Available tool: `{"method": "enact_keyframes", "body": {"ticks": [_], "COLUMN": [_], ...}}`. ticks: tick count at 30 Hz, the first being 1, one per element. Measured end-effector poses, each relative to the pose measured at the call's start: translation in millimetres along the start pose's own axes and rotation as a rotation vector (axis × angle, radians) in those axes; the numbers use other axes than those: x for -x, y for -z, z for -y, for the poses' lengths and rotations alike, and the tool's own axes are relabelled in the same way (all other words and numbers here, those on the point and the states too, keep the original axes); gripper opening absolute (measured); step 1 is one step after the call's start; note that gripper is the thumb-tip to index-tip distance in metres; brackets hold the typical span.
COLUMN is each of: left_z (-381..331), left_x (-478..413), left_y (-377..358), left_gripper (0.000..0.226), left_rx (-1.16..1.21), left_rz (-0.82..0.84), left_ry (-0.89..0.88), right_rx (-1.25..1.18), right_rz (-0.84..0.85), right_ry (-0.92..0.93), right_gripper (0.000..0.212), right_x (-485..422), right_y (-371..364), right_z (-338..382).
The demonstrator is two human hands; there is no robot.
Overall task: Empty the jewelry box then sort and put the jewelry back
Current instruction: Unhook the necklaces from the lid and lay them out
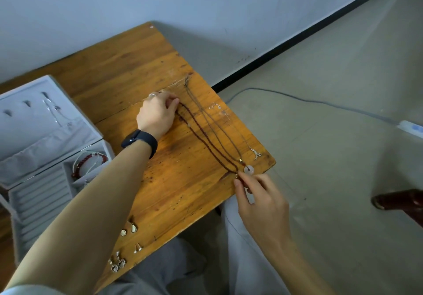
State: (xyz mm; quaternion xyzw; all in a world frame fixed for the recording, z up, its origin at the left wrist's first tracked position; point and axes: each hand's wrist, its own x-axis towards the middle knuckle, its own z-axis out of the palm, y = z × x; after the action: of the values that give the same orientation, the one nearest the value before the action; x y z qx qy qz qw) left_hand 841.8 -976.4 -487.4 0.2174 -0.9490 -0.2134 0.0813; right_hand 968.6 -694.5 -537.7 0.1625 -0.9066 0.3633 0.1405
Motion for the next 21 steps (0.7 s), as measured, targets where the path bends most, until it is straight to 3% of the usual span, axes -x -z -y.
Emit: {"method": "enact_keyframes", "body": {"ticks": [6,11,21], "left_z": [3,7,7], "left_x": [19,46,52], "left_y": [0,-7,-1], "left_gripper": [0.039,0.046,0.048], "left_rx": [-0.072,-0.209,-0.190], "left_rz": [-0.039,-0.009,0.134], "left_ry": [-0.166,-0.306,-0.196], "right_rx": [0.032,0.096,0.128], "right_rz": [-0.019,0.102,0.117], "right_ry": [0.067,0.084,0.195], "right_gripper": [0.023,0.038,0.035], "right_x": [10,10,15], "right_y": [7,7,12], "right_z": [-8,-4,-6]}}
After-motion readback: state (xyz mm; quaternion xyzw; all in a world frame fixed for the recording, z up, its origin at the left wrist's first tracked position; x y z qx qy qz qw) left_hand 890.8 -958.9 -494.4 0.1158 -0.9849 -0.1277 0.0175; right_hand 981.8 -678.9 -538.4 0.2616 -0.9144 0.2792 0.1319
